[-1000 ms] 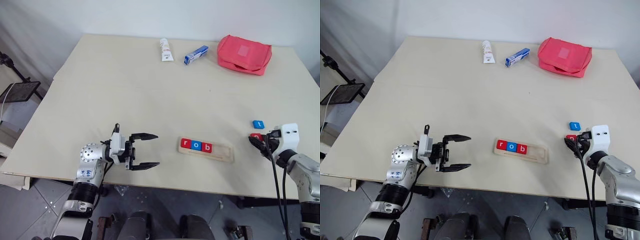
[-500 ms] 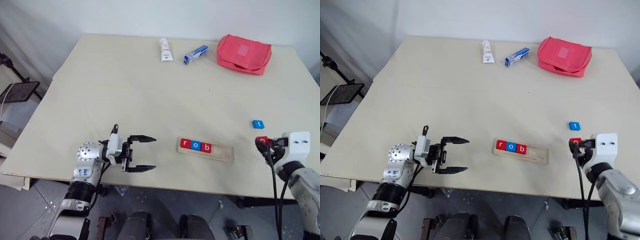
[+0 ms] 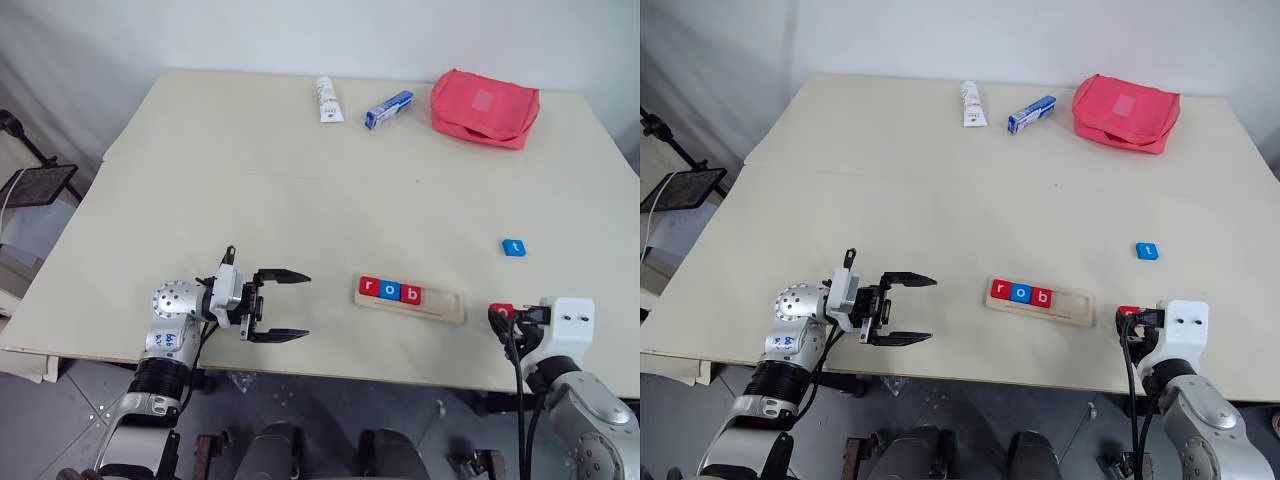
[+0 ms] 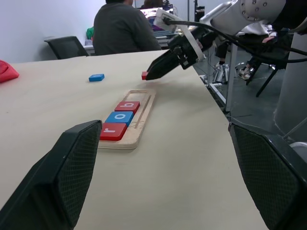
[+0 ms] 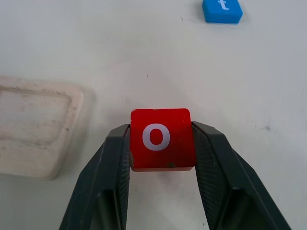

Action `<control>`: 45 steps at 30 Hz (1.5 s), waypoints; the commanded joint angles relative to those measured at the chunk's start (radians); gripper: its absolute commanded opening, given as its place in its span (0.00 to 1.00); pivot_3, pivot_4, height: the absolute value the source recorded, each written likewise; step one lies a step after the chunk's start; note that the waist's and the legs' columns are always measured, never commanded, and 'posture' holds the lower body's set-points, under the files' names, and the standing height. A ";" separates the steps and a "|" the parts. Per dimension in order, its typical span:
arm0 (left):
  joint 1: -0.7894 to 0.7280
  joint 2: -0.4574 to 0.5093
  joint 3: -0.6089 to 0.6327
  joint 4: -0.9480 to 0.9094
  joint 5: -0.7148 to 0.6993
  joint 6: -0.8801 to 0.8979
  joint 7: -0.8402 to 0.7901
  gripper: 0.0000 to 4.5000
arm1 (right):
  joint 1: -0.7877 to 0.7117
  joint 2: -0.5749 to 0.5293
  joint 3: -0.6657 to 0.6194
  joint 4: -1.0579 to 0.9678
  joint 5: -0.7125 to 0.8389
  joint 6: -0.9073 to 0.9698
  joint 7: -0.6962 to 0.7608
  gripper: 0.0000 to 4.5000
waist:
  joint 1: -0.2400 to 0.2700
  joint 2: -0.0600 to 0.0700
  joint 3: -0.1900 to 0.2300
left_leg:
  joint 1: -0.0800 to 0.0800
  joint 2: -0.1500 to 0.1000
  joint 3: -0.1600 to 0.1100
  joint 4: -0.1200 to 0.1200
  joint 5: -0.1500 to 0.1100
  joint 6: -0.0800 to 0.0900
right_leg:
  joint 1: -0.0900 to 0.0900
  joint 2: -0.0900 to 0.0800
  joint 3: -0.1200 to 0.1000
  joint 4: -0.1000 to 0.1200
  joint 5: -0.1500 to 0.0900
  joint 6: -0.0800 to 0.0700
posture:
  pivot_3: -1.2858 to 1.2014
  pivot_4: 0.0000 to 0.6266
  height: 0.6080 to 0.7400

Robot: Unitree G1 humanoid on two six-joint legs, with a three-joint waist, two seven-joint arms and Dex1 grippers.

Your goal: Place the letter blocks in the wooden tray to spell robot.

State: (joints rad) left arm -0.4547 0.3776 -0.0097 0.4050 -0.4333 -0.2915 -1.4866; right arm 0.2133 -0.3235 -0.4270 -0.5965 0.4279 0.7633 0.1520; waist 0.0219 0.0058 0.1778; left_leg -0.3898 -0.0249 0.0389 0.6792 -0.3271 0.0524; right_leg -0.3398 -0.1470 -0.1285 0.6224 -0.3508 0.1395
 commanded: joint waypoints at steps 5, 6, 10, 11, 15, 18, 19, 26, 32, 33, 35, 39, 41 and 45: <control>0.006 -0.004 0.011 -0.030 -0.022 0.002 0.007 1.00 | -0.011 0.001 -0.013 0.018 -0.015 -0.049 -0.003 0.94 | 0.000 0.000 0.000 | 0.000 0.000 0.000 0.000 0.000 0.000 | 0.000 0.000 0.000 0.000 0.000 0.000 | 0.52 0.24 1.00; 0.008 -0.005 0.011 -0.032 -0.022 0.002 0.008 1.00 | -0.007 -0.001 -0.017 0.012 -0.012 -0.049 0.001 0.99 | 0.000 0.000 0.000 | 0.000 0.000 0.000 0.000 0.000 0.000 | 0.000 0.000 0.000 0.000 0.000 0.000 | 0.52 0.24 1.00; 0.015 -0.012 0.009 -0.035 -0.024 0.000 0.012 1.00 | 0.031 -0.087 -0.039 -0.028 0.016 -0.053 0.107 0.99 | 0.001 0.000 0.000 | 0.000 0.000 0.000 0.000 0.000 0.000 | 0.000 0.000 0.000 0.000 0.000 0.000 | 0.52 0.24 1.00; 0.016 -0.013 0.008 -0.035 -0.024 0.000 0.013 1.00 | 0.040 -0.116 -0.043 -0.036 0.024 -0.054 0.142 0.99 | 0.001 0.000 0.000 | 0.000 0.000 0.000 0.000 0.000 0.000 | 0.000 0.000 0.000 0.000 0.000 0.000 | 0.52 0.24 1.00; 0.011 -0.018 0.000 -0.029 -0.017 0.011 0.017 1.00 | 0.084 -0.321 -0.047 -0.004 0.011 -0.089 0.339 0.99 | 0.001 0.000 0.000 | 0.000 0.000 0.000 0.000 0.000 0.000 | 0.000 0.000 0.000 -0.001 0.000 0.000 | 0.52 0.24 1.00; 0.000 -0.016 -0.005 -0.019 -0.006 0.019 0.020 1.00 | 0.076 -0.469 -0.043 0.062 0.001 -0.130 0.483 0.99 | 0.001 0.000 0.000 | 0.000 0.000 0.001 0.000 0.000 0.000 | 0.001 0.000 0.000 -0.001 0.000 0.000 | 0.52 0.24 1.00; -0.003 -0.012 -0.007 -0.015 0.001 0.026 0.025 1.00 | 0.071 -0.519 -0.033 0.089 -0.009 -0.159 0.540 0.99 | 0.001 0.000 0.000 | 0.000 0.000 0.001 0.000 0.000 0.000 | 0.001 0.000 0.000 -0.001 0.000 0.000 | 0.52 0.24 1.00; -0.021 0.024 -0.021 0.014 0.037 0.020 0.010 1.00 | -0.123 -0.766 0.112 0.393 -0.089 -0.380 0.850 0.99 | 0.000 -0.001 0.000 | 0.000 0.001 0.001 0.001 0.000 0.001 | 0.002 0.000 -0.001 -0.003 0.000 0.000 | 0.52 0.24 1.00; -0.016 0.037 -0.023 0.012 0.051 0.007 0.012 1.00 | -0.296 -0.812 0.271 0.611 -0.181 -0.546 0.997 0.99 | 0.004 -0.001 0.001 | -0.001 0.000 0.000 0.001 0.000 0.001 | 0.002 -0.001 -0.003 -0.003 0.000 0.000 | 0.52 0.24 1.00; -0.014 0.039 -0.021 0.006 0.051 0.008 0.017 1.00 | -0.330 -0.816 0.305 0.651 -0.199 -0.578 1.036 0.99 | 0.004 -0.001 0.001 | -0.001 0.000 -0.001 0.001 0.000 0.001 | 0.002 -0.001 -0.004 -0.003 0.000 0.000 | 0.52 0.24 1.00; -0.007 0.044 -0.018 -0.007 0.049 0.008 0.023 1.00 | -0.380 -0.822 0.357 0.714 -0.229 -0.634 1.096 0.99 | 0.002 -0.001 0.001 | -0.002 0.000 -0.001 0.001 0.000 0.001 | 0.002 -0.001 -0.004 -0.003 0.000 0.000 | 0.52 0.24 1.00; 0.015 0.051 -0.016 -0.035 0.046 0.011 0.033 1.00 | -0.459 -0.817 0.426 0.819 -0.288 -0.733 1.166 0.99 | -0.001 -0.001 0.001 | -0.001 0.001 0.000 0.002 0.000 0.001 | 0.002 -0.001 -0.004 -0.002 0.000 0.000 | 0.52 0.24 1.00; 0.026 0.054 -0.015 -0.052 0.043 0.015 0.039 1.00 | -0.480 -0.811 0.438 0.846 -0.298 -0.754 1.179 0.99 | 0.000 -0.001 0.001 | -0.001 0.001 0.000 0.002 0.000 0.001 | 0.001 -0.001 -0.004 -0.003 0.000 0.000 | 0.52 0.24 1.00; 0.046 0.058 -0.016 -0.078 0.040 0.020 0.051 1.00 | -0.519 -0.809 0.472 0.904 -0.333 -0.812 1.205 0.99 | 0.002 -0.001 0.001 | -0.001 0.001 0.000 0.002 0.000 0.001 | 0.002 -0.001 -0.004 -0.003 0.000 0.000 | 0.52 0.24 1.00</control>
State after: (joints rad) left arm -0.4178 0.4278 -0.0287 0.3657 -0.3848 -0.2718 -1.4454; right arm -0.2947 -1.1218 0.0430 0.2873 0.1153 -0.0230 1.3437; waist 0.0235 0.0049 0.1784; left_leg -0.3912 -0.0243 0.0386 0.6813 -0.3273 0.0532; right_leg -0.3382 -0.1480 -0.1324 0.6200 -0.3507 0.1396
